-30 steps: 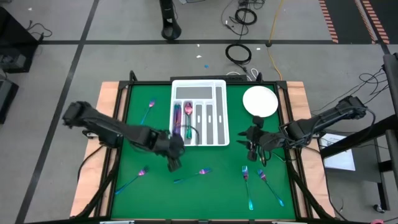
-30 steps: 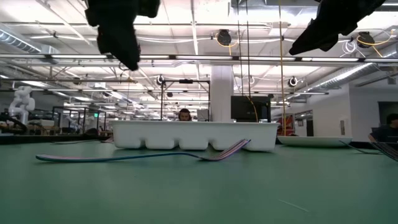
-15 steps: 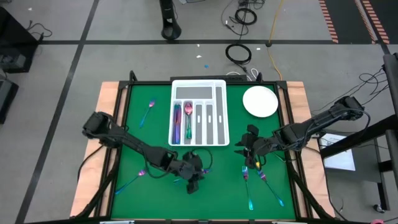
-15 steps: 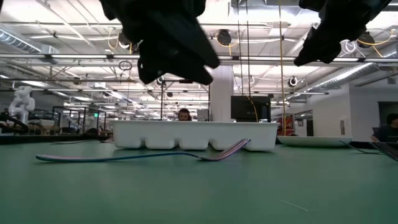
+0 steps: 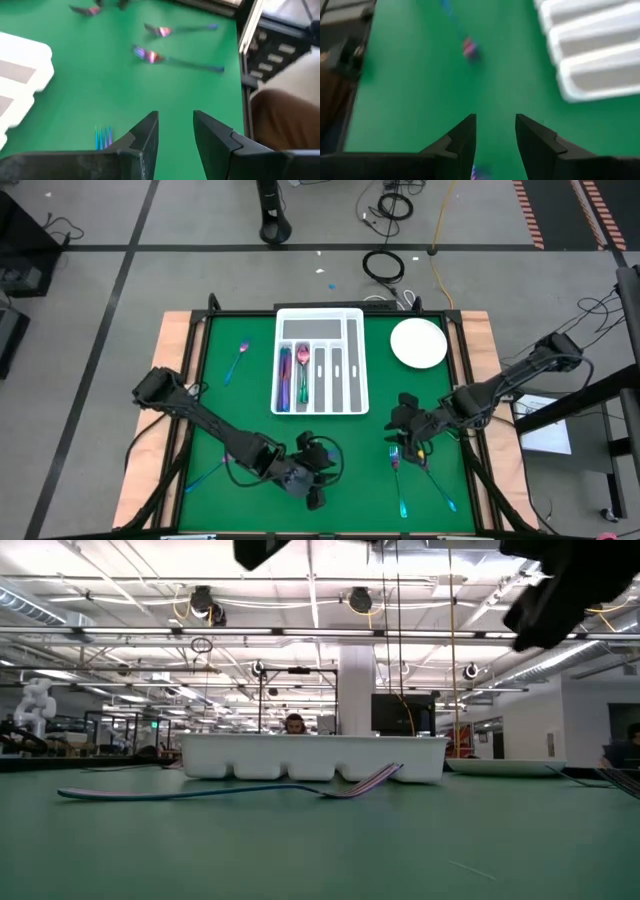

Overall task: Sort silverware
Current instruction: Put the blue fork into the silverware tray

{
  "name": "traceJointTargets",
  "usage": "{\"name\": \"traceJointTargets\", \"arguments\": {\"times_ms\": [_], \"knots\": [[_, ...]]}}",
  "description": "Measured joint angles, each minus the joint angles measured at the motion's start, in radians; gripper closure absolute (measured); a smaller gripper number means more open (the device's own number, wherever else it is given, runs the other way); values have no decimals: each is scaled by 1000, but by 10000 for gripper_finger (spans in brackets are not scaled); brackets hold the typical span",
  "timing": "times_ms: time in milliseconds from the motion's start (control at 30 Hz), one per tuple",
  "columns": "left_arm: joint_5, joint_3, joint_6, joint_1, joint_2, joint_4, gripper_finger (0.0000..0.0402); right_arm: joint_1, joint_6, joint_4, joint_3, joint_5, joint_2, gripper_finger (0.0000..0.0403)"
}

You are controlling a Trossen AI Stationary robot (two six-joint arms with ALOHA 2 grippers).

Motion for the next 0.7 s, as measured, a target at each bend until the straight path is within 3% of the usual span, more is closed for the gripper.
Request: {"name": "traceJointTargets", "arguments": {"times_ms": [167, 300, 433, 700], "knots": [[-16, 56, 21, 1, 67, -56, 279, 53, 183, -168, 0, -65, -10, 277], [-13, 66, -17, 25, 118, -90, 279, 84, 435, -418, 0, 49, 3, 277], [68, 66, -58, 70, 166, -69, 279, 73, 632, -664, 0, 127, 27, 277], [148, 66, -54, 84, 198, 3, 279, 69, 669, -729, -38, 109, 69, 277]]}}
